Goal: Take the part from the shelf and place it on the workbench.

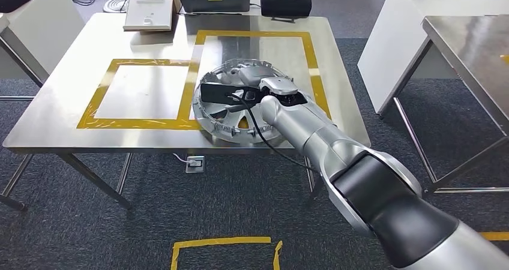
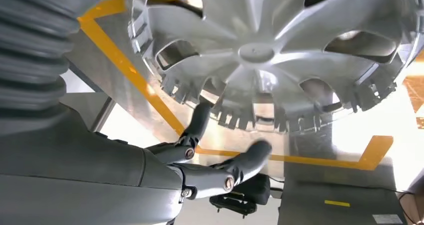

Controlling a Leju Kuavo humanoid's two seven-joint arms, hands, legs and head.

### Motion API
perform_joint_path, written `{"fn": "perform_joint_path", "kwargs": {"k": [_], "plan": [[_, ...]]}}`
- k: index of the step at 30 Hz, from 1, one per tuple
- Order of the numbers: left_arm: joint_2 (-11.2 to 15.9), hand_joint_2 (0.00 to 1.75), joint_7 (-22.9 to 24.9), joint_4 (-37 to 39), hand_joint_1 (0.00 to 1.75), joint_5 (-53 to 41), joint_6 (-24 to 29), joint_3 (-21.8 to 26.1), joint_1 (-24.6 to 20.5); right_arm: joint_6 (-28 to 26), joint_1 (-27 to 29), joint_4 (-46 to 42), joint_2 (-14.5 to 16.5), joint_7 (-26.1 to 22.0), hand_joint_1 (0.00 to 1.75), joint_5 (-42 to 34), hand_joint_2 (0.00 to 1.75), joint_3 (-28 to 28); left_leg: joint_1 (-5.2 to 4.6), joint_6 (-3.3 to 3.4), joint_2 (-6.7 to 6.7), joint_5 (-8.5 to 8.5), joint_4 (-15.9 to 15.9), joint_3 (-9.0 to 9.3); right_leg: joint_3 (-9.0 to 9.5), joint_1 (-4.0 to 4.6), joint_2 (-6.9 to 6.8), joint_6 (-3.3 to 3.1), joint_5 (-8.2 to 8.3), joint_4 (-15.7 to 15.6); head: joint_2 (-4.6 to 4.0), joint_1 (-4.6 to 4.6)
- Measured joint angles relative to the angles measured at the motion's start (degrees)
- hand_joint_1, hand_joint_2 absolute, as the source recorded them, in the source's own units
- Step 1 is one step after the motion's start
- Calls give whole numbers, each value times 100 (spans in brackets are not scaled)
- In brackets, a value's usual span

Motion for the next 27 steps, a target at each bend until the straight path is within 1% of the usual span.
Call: {"fn": "perform_joint_path", "kwargs": {"k": [6,9,11,13,16,17,18,19,20,21,22,23,24,25,26,27], "plan": [[4,0,83,0,0,21,3,0,3,-4,-2,0,0,-23,0,-35,0,0,7,-3,3,5,-4,15,8,10,0,1,1,4,0,0],[4,0,115,0,0,34,5,1,5,-107,-11,0,-1,-90,0,-107,0,-2,10,-4,3,6,-5,17,9,14,0,0,1,4,0,0],[8,0,132,-1,0,50,9,2,6,-257,-29,-3,-2,-183,0,-182,0,-8,-5,11,3,-7,7,13,13,-1,0,18,2,-4,0,-1],[15,0,139,-1,0,63,13,3,12,-538,-52,-42,-5,-353,0,-313,0,-60,-24,38,2,-22,24,11,22,-22,0,50,2,-12,0,-2],[19,0,144,0,0,68,27,4,21,-1013,-110,-154,-23,-622,0,-504,0,-185,-12,82,11,4,-17,37,35,-30,3,95,-11,0,0,-1],[20,0,148,-1,0,68,35,4,22,-1106,-131,-194,-40,-673,0,-536,0,-221,1,105,20,23,-57,57,7,-29,2,103,-82,78,0,6],[20,0,153,-1,0,68,42,4,22,-1168,-152,-228,-60,-711,0,-556,0,-249,15,129,30,42,-97,75,-71,-25,2,109,-216,267,0,14],[21,0,157,-2,0,68,47,4,21,-1205,-164,-252,-82,-733,0,-568,0,-273,21,143,39,55,-122,85,-206,-27,1,112,-402,576,0,21],[21,0,163,-2,0,67,50,4,20,-1223,-169,-261,-100,-742,0,-571,0,-286,20,151,41,61,-128,81,-384,-22,-1,116,-599,960,0,28],[21,0,172,-2,0,65,51,4,22,-1235,-160,-264,-120,-742,0,-572,0,-290,19,151,43,64,-123,71,-557,-23,-1,121,-747,1329,0,30],[20,0,180,-1,0,63,51,4,27,-1244,-140,-264,-139,-739,0,-573,0,-291,21,145,42,69,-113,59,-667,-27,-1,126,-798,1563,0,30],[20,0,186,-1,0,61,51,4,33,-1247,-121,-265,-155,-736,0,-573,0,-292,25,136,41,75,-99,41,-679,-34,-1,129,-734,1589,0,30],[20,0,190,0,0,60,51,4,38,-1251,-110,-269,-167,-735,0,-573,0,-294,34,121,40,84,-76,18,-579,-45,-2,132,-574,1386,0,31],[19,0,190,0,0,60,51,4,41,-1255,-109,-278,-173,-737,0,-574,0,-297,43,100,39,93,-46,-10,-384,-60,-4,140,-376,1007,0,31],[22,0,191,-2,0,60,51,4,42,-1265,-112,-290,-177,-740,0,-578,0,-300,46,68,36,105,-18,-40,-199,-61,1,138,-228,649,0,31],[22,0,192,-3,0,60,52,4,41,-1285,-115,-301,-178,-745,0,-587,0,-303,45,30,33,119,4,-64,-75,-54,15,118,-109,392,0,32]]}}
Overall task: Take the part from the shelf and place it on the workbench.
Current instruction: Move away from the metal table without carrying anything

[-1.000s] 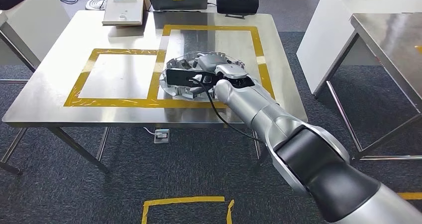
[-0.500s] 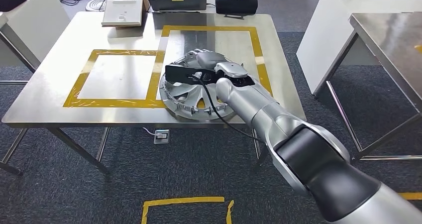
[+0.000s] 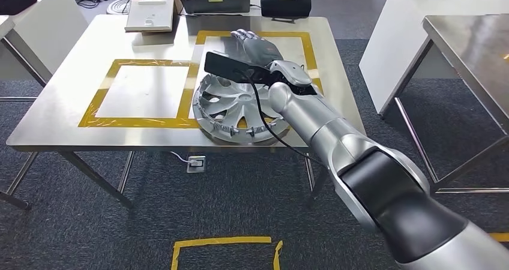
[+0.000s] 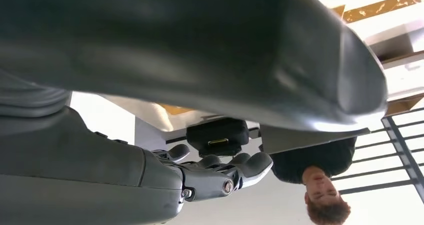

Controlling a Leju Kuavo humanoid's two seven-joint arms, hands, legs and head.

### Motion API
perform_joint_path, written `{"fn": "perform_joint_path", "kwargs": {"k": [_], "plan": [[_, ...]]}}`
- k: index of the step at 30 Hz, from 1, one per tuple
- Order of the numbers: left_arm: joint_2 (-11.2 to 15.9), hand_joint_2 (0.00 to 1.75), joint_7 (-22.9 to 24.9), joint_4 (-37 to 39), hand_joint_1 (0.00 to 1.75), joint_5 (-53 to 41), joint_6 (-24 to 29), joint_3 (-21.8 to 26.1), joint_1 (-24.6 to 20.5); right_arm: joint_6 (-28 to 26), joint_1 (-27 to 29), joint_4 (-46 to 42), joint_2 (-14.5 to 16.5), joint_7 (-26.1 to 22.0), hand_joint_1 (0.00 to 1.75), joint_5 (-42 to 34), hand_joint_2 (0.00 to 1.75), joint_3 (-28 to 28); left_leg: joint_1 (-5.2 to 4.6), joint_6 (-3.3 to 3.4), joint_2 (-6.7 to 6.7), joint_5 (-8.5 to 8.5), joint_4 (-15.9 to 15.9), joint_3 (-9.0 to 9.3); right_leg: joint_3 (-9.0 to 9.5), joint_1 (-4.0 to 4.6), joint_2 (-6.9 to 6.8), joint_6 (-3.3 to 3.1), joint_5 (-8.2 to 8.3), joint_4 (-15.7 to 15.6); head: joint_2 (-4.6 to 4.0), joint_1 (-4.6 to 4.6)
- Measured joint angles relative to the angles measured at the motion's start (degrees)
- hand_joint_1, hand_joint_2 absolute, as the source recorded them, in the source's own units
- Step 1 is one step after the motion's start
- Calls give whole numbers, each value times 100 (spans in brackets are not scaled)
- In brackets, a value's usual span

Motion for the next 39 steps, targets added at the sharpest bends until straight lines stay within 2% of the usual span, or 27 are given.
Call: {"fn": "perform_joint_path", "kwargs": {"k": [1,4,5,7,9,10,11,12,13,15,16,17,19,20,21,22,24,25,26,27,29,31,33,35,36,37,39], "plan": [[1,0,1,-1,0,0,3,0,-2,-29,-3,-8,-1,-7,0,-13,0,-3,-6,-43,-3,17,18,-19,57,10,15,-32,38,-145,0,-1],[0,0,12,-1,0,2,33,4,17,-160,-6,-20,-4,-42,0,-78,0,-41,4,-189,-13,90,-4,-56,-20,34,31,-195,95,-177,0,0],[1,0,15,0,0,4,44,9,33,-202,-11,-36,-5,-62,0,-105,0,-66,15,-227,-10,33,27,-92,-54,31,24,-252,141,-181,0,0],[3,0,11,1,0,9,57,31,59,-261,-24,-85,-13,-97,0,-146,0,-122,28,-269,2,-359,419,-247,-135,23,9,-340,242,-202,0,-4],[3,0,2,3,0,10,61,51,70,-284,-24,-124,-31,-109,0,-177,0,-160,27,-293,5,-857,1162,-455,-236,38,6,-371,324,-201,0,-7],[2,0,-4,4,0,10,61,55,77,-285,-15,-138,-44,-109,0,-187,0,-173,27,-298,6,-983,1458,-503,-289,48,3,-372,365,-199,0,-6],[2,0,-11,5,0,9,61,56,86,-289,-4,-154,-61,-109,0,-197,0,-185,25,-295,6,-1002,1588,-469,-341,57,1,-368,404,-196,0,-7],[2,0,-19,5,0,9,60,56,95,-297,8,-174,-83,-108,0,-205,0,-204,24,-283,6,-927,1501,-328,-391,62,-1,-358,443,-193,0,-7],[2,0,-29,5,0,9,60,57,102,-311,16,-197,-107,-109,0,-211,0,-229,22,-264,6,-807,1207,-81,-434,65,-2,-341,479,-188,0,-7],[4,0,-47,3,0,8,60,58,105,-355,17,-249,-163,-110,0,-225,0,-278,4,-214,3,-707,449,453,-500,68,-9,-290,544,-184,0,-3],[4,0,-54,2,0,7,61,59,106,-372,16,-270,-185,-114,0,-229,0,-292,-14,-185,0,-700,198,616,-516,68,-13,-257,573,-186,0,-1],[4,0,-60,2,0,7,61,59,107,-386,16,-286,-203,-114,0,-232,0,-298,-38,-156,-4,-721,84,676,-527,64,-16,-221,605,-193,0,-1],[2,0,-69,3,0,5,61,59,112,-419,34,-295,-246,-104,0,-243,0,-308,-54,-78,-3,-654,48,655,-540,53,-15,-149,658,-213,0,-1],[2,0,-70,3,0,2,61,59,113,-448,51,-296,-277,-95,0,-252,0,-326,-47,-30,4,-612,23,631,-562,47,-14,-118,620,-188,0,1],[3,0,-71,2,0,-2,61,60,113,-477,68,-296,-315,-85,0,-260,0,-354,-35,22,12,-556,-1,595,-612,43,-15,-92,492,-83,0,7],[4,0,-70,1,0,-7,61,60,112,-504,84,-296,-359,-79,0,-264,0,-389,-24,67,19,-495,-22,546,-699,39,-15,-72,275,140,0,13],[8,0,-60,-3,0,-20,60,61,113,-548,122,-296,-433,-71,0,-266,0,-448,-32,114,22,-389,-24,415,-933,39,-16,-41,-236,840,0,24],[5,0,-52,-3,0,-29,60,61,119,-569,157,-296,-465,-66,0,-265,0,-471,-36,117,21,-337,-21,347,-1014,41,-16,-30,-378,1168,0,25],[2,0,-44,-2,0,-37,59,61,126,-589,200,-296,-491,-46,0,-259,0,-497,-38,115,22,-286,-17,278,-1018,43,-16,-25,-390,1346,0,25],[-3,0,-38,-1,0,-44,58,61,133,-606,243,-296,-514,-18,0,-244,0,-524,-39,108,23,-236,-10,211,-924,44,-16,-27,-294,1332,0,25],[-13,0,-34,1,0,-55,58,61,137,-640,301,-296,-552,46,0,-201,0,-571,-39,80,25,-145,14,89,-449,44,-17,-49,-19,744,0,26],[-19,0,-30,1,0,-71,57,61,135,-678,325,-309,-584,82,0,-160,0,-606,-52,24,24,-67,37,13,23,72,-13,-109,19,26,0,24],[-21,0,-26,1,0,-91,53,61,135,-697,355,-324,-620,92,0,-128,0,-671,-58,-45,17,19,23,-3,156,108,-8,-187,-21,-233,0,34],[-18,0,-26,1,0,-109,49,61,143,-714,388,-329,-657,75,0,-84,0,-755,-50,-115,5,59,2,-29,103,96,-23,-271,86,-268,0,46],[-16,0,-27,1,0,-118,48,61,149,-734,403,-335,-670,59,0,-54,0,-795,-45,-143,2,-40,69,-78,58,86,-31,-318,157,-291,0,40],[-14,0,-30,1,0,-125,48,61,152,-760,417,-341,-684,39,0,-23,0,-829,-41,-164,2,-236,241,-151,1,70,-39,-354,233,-315,0,29],[-15,0,-38,1,0,-134,48,61,150,-801,457,-355,-721,19,0,57,0,-880,-25,-195,8,-784,900,-333,-142,68,-40,-389,362,-319,0,15]]}}
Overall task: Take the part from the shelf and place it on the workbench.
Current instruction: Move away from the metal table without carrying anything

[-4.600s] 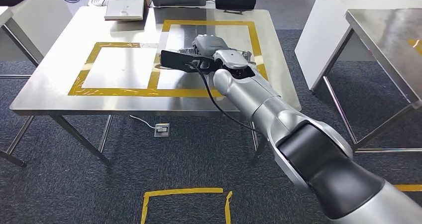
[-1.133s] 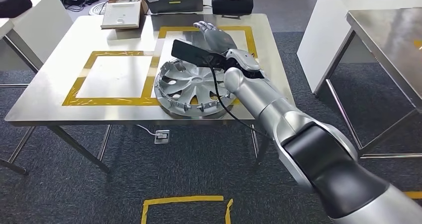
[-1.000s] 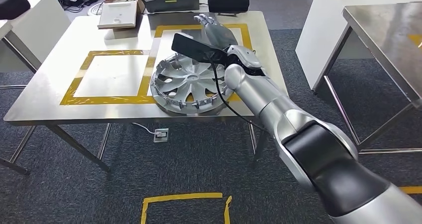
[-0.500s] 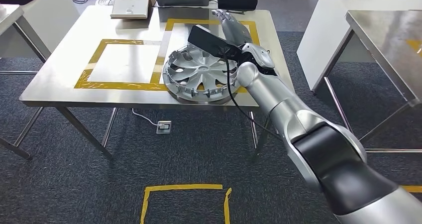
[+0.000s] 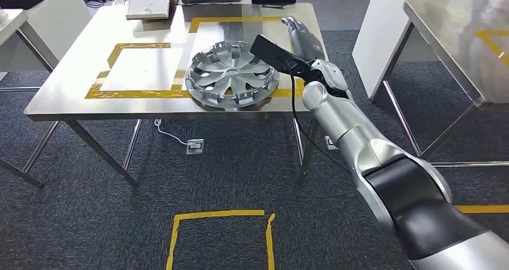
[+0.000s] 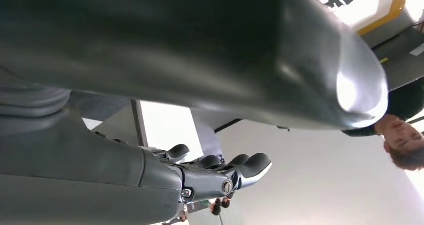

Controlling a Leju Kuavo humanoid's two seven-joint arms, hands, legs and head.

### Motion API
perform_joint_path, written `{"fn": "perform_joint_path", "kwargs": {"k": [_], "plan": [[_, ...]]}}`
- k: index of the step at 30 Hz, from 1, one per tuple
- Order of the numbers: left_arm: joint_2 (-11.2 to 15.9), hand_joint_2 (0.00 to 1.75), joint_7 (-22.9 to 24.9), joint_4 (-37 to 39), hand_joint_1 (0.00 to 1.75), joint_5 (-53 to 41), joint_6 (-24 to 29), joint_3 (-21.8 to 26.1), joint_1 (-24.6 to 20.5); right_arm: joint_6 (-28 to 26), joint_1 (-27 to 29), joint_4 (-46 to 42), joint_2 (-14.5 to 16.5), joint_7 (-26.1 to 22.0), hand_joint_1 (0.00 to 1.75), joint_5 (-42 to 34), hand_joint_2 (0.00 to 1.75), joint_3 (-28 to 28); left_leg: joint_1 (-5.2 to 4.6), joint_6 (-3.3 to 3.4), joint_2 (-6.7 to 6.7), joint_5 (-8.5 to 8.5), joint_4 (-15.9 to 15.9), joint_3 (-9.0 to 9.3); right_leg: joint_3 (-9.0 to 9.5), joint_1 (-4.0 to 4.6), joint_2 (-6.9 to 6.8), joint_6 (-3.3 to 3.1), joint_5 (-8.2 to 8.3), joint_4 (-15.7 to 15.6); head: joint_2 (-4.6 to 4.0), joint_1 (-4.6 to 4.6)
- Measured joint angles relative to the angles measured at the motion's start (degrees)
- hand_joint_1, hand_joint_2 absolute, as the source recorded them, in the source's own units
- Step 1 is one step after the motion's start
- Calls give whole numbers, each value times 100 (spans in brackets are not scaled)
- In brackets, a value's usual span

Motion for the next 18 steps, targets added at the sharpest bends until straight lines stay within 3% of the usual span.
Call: {"fn": "perform_joint_path", "kwargs": {"k": [1,2,3,5,7,8,9,11,12,14,16,17,18], "plan": [[-2,0,-4,1,0,-2,0,0,-1,-9,36,-3,-25,7,0,49,0,-17,5,-14,1,-179,360,-62,-76,2,-2,3,61,2,0,-1],[-3,0,-5,1,0,-3,0,0,-1,-13,84,-4,-54,25,0,99,0,-34,9,-25,1,-232,617,-68,-152,4,-3,11,122,6,0,0],[-5,0,-6,2,0,-4,0,0,-1,-15,141,-4,-86,57,0,149,0,-52,12,-30,1,-166,705,3,-229,5,-6,24,181,9,0,-2],[-5,0,-5,2,0,-8,0,0,-1,-35,257,-4,-165,109,0,219,0,-84,23,-23,1,92,311,423,-374,3,-11,64,294,25,0,-1],[-6,0,-2,-1,0,-14,1,0,-5,-65,358,1,-265,161,0,263,0,-112,11,15,-9,58,-444,986,-483,9,-14,128,392,42,0,4],[-8,0,0,-1,0,-16,1,1,-3,-77,413,10,-317,193,0,275,0,-129,-3,46,-17,-12,-716,1158,-509,12,-15,168,442,43,0,6],[-10,0,4,-1,0,-17,2,2,2,-87,482,29,-366,236,0,274,0,-153,-27,85,-28,-68,-854,1224,-520,11,-17,210,493,31,0,7],[-14,0,6,1,0,-16,2,8,20,-108,691,89,-473,303,0,227,0,-225,-39,187,-33,9,-901,1168,-526,-8,-19,293,557,5,0,3],[-14,0,4,1,0,-15,2,15,26,-116,830,130,-541,335,0,183,0,-276,-37,246,-32,72,-913,1124,-557,-20,-16,328,469,55,0,7],[-11,0,-14,1,0,-7,2,28,43,-125,1135,226,-689,390,0,81,0,-406,-26,340,-30,223,-939,996,-702,-30,-6,374,-10,463,0,18],[-12,0,-42,1,0,1,2,36,79,-112,1448,332,-810,444,0,-31,87,-552,-42,380,-38,364,-936,814,-894,-21,3,395,-531,1189,0,22],[-14,0,-59,1,0,5,2,39,100,-96,1620,388,-863,475,0,-96,131,-629,-50,387,-38,429,-929,722,-932,-15,7,396,-623,1486,0,22],[-15,0,-81,2,0,10,2,43,117,-62,1802,444,-914,533,0,-169,175,-712,-53,390,-38,487,-920,629,-885,-8,8,393,-577,1622,0,22]]}}
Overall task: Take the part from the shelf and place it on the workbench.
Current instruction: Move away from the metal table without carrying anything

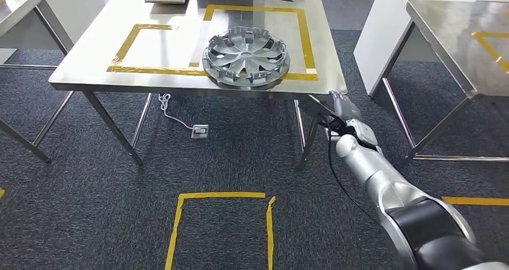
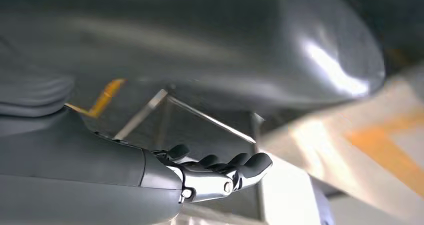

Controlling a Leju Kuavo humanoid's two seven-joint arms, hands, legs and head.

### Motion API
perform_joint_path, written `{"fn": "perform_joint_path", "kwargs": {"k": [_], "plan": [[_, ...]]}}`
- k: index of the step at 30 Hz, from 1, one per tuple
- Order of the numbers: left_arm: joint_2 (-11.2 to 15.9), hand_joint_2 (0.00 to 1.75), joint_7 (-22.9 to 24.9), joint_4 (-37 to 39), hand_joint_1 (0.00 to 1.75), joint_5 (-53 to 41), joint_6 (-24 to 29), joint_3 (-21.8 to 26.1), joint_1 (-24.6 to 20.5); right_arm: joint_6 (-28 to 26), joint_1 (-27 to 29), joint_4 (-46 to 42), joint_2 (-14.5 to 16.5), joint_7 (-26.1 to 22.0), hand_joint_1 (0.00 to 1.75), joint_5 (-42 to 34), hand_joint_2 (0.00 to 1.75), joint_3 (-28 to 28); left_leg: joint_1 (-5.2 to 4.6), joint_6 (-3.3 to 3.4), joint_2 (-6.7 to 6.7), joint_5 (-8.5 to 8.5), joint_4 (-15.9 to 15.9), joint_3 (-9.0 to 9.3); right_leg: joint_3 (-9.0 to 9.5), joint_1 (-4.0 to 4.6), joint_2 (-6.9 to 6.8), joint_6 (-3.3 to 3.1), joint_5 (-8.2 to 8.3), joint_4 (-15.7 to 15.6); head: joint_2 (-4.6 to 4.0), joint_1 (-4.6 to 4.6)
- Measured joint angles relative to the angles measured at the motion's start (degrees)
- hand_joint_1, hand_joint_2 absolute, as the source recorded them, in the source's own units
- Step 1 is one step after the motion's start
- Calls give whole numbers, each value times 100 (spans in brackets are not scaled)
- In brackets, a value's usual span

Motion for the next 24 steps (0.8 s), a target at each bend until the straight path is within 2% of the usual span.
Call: {"fn": "perform_joint_path", "kwargs": {"k": [1,2,3,4,5,6,8,9,10,11,13,14,15,16,18,19,20,22,23,24], "plan": [[-2,0,-28,1,0,6,-2,7,12,48,191,53,-54,63,0,-80,175,-90,1,-2,-1,55,15,-91,151,8,0,-9,136,-59,0,0],[-6,44,-60,2,0,13,-7,17,20,123,375,99,-112,128,0,-175,175,-186,3,-10,-3,100,33,-172,405,18,-4,-24,282,-309,0,2],[-11,87,-90,2,0,20,-12,27,26,230,547,141,-170,196,0,-287,175,-288,2,-26,-7,138,53,-237,728,38,-13,-50,311,-704,0,4],[-20,131,-113,1,0,25,-19,36,34,336,722,180,-221,241,0,-407,175,-401,-1,-53,-9,173,66,-273,1022,59,-29,-81,269,-1092,0,5],[-27,175,-125,1,0,28,-23,41,41,442,890,220,-259,278,0,-523,175,-511,-4,-84,-8,200,71,-282,1228,81,-43,-115,187,-1406,0,14],[-32,175,-119,0,0,31,-26,44,50,552,1071,271,-285,337,0,-639,175,-633,-1,-123,-5,231,62,-272,1337,106,-55,-153,104,-1598,0,22],[-34,175,-91,2,0,32,-27,51,72,742,1480,385,-296,460,0,-846,175,-875,12,-199,1,283,34,-254,1345,115,-67,-231,157,-1706,0,38],[-32,175,-73,2,0,32,-22,58,86,853,1692,442,-285,548,0,-960,175,-998,18,-230,4,243,64,-271,1340,107,-74,-272,206,-1731,0,39],[-29,175,-60,2,0,37,-14,68,99,982,1902,497,-255,634,0,-1086,175,-1123,19,-256,6,107,185,-319,1323,92,-82,-309,261,-1758,0,35],[-27,175,-48,2,0,42,-3,78,110,1121,2107,550,-210,716,0,-1219,175,-1251,23,-277,10,-111,417,-400,1299,77,-93,-333,308,-1776,0,29],[-23,175,-23,2,0,70,35,102,134,1479,2522,667,-70,919,0,-1523,175,-1530,29,-329,14,-616,1131,-610,1217,76,-111,-355,370,-1770,0,19],[-22,175,-15,2,0,91,62,117,151,1649,2728,723,14,1014,0,-1665,175,-1664,34,-354,17,-751,1420,-667,1174,73,-120,-349,394,-1763,0,18],[-21,175,-3,2,0,114,87,134,172,1802,2925,775,112,1127,0,-1800,175,-1790,39,-375,21,-783,1548,-638,1133,66,-133,-340,412,-1751,0,18],[-20,175,10,2,0,146,104,149,201,1925,3101,815,205,1258,0,-1935,175,-1907,44,-391,25,-714,1434,-489,1098,53,-142,-329,425,-1737,0,18],[-10,175,33,3,0,278,96,123,283,2052,3379,852,371,1487,0,-2195,175,-2098,58,-414,33,-526,683,63,1055,22,-145,-296,441,-1696,0,16],[-2,175,39,5,0,383,83,83,334,2076,3467,854,427,1558,0,-2306,175,-2166,49,-398,25,-456,336,304,1036,13,-128,-268,450,-1678,0,15],[7,175,44,7,0,501,69,30,386,2082,3524,853,476,1578,0,-2385,175,-2209,40,-371,18,-428,107,457,1027,10,-108,-237,460,-1664,0,18],[19,175,57,10,0,749,54,-83,465,2084,3586,852,535,1567,0,-2495,175,-2257,16,-274,2,-418,22,500,1009,18,-76,-171,487,-1657,0,27],[24,175,65,10,0,857,48,-135,491,2084,3609,852,554,1549,0,-2535,175,-2269,21,-247,3,-418,-4,494,1008,21,-71,-170,482,-1661,0,31],[32,175,71,8,0,964,43,-186,510,2082,3632,850,566,1525,0,-2575,175,-2277,24,-225,1,-412,-30,488,1003,25,-68,-224,482,-1668,0,32]]}}
